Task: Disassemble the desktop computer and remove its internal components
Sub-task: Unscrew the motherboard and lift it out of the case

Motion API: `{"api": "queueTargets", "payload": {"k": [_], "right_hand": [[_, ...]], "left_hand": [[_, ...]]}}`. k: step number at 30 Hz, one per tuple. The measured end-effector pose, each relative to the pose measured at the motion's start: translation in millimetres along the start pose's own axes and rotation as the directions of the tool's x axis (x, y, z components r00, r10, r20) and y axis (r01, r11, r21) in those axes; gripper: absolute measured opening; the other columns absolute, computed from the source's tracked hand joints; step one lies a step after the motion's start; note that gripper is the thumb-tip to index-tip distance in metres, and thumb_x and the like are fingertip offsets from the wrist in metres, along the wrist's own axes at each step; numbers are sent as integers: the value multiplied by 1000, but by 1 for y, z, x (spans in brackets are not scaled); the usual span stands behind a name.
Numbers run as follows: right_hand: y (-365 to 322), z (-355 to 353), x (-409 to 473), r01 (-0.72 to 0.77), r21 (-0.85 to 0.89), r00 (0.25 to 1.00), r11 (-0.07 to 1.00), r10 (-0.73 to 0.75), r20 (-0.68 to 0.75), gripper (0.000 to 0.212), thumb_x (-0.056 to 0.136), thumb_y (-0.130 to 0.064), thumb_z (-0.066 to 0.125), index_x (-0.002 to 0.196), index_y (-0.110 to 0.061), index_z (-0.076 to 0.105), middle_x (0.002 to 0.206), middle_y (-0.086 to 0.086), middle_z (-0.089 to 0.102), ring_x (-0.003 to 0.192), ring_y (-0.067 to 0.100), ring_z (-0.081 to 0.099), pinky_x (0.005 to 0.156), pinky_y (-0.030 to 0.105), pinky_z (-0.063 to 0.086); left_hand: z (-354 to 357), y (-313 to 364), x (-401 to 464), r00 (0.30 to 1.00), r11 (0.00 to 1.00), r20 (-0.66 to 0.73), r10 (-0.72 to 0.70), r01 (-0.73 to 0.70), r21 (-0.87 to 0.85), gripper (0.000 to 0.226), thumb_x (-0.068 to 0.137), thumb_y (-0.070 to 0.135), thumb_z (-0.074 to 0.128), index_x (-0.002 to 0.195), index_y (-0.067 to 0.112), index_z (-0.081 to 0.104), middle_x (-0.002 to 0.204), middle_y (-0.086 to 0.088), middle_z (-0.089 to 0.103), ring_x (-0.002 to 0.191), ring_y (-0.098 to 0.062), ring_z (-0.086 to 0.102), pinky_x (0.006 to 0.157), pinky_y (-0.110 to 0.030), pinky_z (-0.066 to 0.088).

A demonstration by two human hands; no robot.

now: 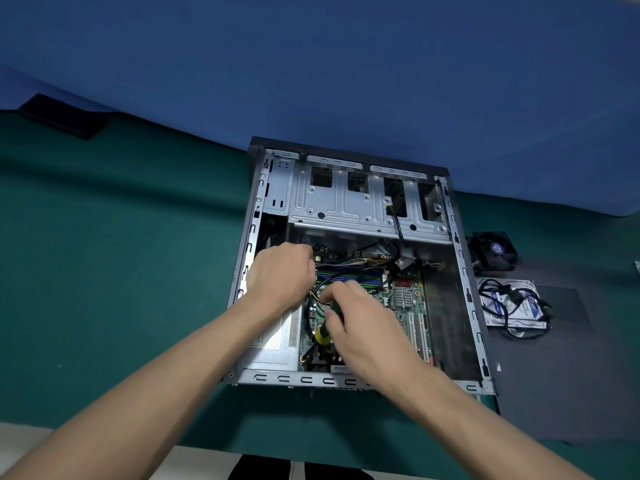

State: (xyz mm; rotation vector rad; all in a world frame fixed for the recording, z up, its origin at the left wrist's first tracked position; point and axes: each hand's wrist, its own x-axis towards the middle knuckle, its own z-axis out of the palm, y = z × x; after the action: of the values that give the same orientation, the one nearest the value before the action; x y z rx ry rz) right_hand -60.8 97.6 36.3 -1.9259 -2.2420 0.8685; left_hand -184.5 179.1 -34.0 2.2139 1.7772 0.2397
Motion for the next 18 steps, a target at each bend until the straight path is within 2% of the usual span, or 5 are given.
{"api": "queueTargets", "payload": {"k": [2,5,9,13,18], "right_hand": [[1,0,0,28,-9,999,1000,-28,18,25,88,-14,48,112,-21,45,111,-5,40,83,20,50,71,32,39],[6,-1,-1,9,-84,1000,996,-7,14,20,88,-25,50,107,-22,46,107,-6,41,79,20,51,68,32,39],[13,-5,-2,27,-88,1000,996,-27,-4,18,96,-30,41,112,-23,46,108,-5,43,84,23,56,74,36,44],[23,-10,-5,8,-16,999,1000,-8,-54,13,92,-31,43,105,-28,46,103,-10,44,81,20,55,72,36,44],[39,-19,-6,-3,71,996,997,9,-88,9,90,-32,46,99,-30,47,99,-12,47,81,15,53,74,35,44]], "left_hand": [[0,0,0,1000,1000,1,-4,4,1,22,88,19,37,74,19,54,65,0,54,58,-24,49,55,-30,36],[-1,0,-1,1000,1000,-22,12,-12,-23,21,90,19,37,84,17,57,79,-2,64,64,-24,52,58,-32,40],[-3,0,-3,970,967,-24,242,-244,-80,24,93,15,38,112,15,53,100,-1,59,91,-21,54,69,-32,40],[-3,1,6,917,920,103,386,-391,27,19,93,16,40,102,17,57,95,2,60,89,-18,50,69,-27,35],[-3,3,12,928,953,219,300,-300,-35,19,88,15,43,95,20,61,93,4,65,88,-17,58,70,-29,43]]}}
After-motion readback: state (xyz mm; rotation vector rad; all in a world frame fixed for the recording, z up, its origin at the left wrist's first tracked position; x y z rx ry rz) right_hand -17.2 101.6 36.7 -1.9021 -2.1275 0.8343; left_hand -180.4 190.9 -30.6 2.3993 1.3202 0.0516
